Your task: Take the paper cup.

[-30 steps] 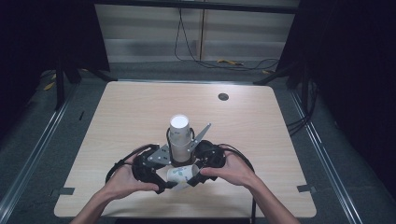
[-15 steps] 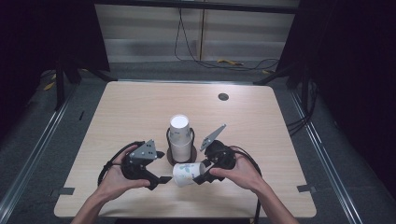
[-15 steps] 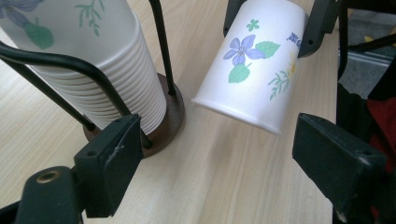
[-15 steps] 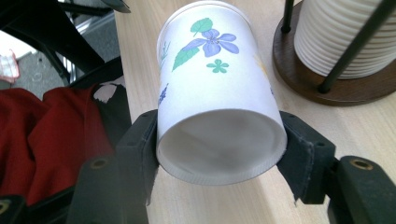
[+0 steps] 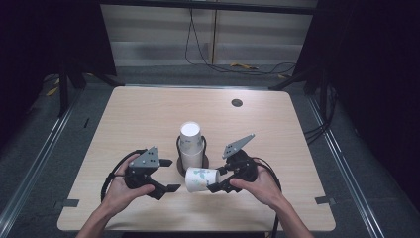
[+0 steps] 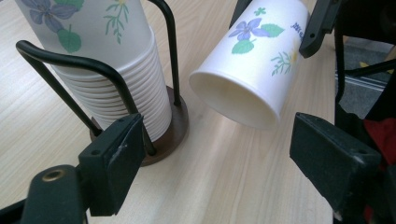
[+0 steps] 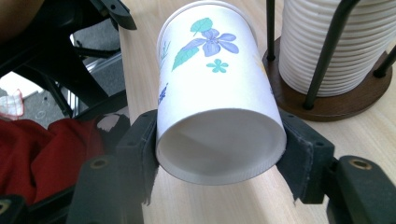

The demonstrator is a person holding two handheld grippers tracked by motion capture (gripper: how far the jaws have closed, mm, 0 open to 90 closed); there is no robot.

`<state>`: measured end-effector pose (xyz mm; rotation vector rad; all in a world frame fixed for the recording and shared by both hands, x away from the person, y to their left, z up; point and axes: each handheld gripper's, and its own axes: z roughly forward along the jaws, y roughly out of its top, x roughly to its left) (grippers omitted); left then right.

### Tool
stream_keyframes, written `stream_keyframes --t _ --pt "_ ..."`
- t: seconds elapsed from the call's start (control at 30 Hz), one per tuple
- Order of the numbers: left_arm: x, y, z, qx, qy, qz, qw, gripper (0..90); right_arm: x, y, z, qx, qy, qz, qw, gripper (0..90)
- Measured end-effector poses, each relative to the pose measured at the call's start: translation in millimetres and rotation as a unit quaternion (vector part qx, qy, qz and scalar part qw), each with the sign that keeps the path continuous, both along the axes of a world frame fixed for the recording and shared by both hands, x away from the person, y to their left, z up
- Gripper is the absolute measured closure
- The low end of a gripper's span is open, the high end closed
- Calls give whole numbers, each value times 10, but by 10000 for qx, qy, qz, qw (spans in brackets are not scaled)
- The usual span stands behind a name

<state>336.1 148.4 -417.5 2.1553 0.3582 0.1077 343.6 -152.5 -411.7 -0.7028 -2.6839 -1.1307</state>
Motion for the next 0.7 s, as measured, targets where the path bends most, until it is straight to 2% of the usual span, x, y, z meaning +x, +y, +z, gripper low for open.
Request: stream_keyframes --t 0.1,0.13,0.2,0.3,0.33,0.43,0.53,0.63,0.7 --pt "-8 -5 -1 -61 30 45 10000 182 -5 -18 -8 88 -29 -32 10000 366" --pt "-7 -3 1 -75 20 48 10000 182 -10 -36 -11 204 -65 -41 9998 366" --pt "-9 -2 6 -115 31 50 9999 182 -20 -45 -14 279 -88 -37 9996 365" --pt "-16 -2 7 -158 14 46 9999 182 -31 -49 -19 308 -120 -51 9994 365" --pt "-17 -5 5 -175 16 50 9998 180 -38 -56 -19 361 -211 -66 9991 365" --pt "-18 -9 4 -213 81 3 9997 174 -45 -85 -25 569 -255 -107 9980 365" --pt "-23 3 12 -258 77 47 9996 165 -49 -105 -43 641 -318 -128 9974 365" --pt "-26 14 18 -418 142 64 9990 161 -58 -147 -85 910 -372 -171 9950 365" --pt "-23 17 21 -535 232 81 9983 162 -62 -152 -91 975 -396 -164 9943 364"
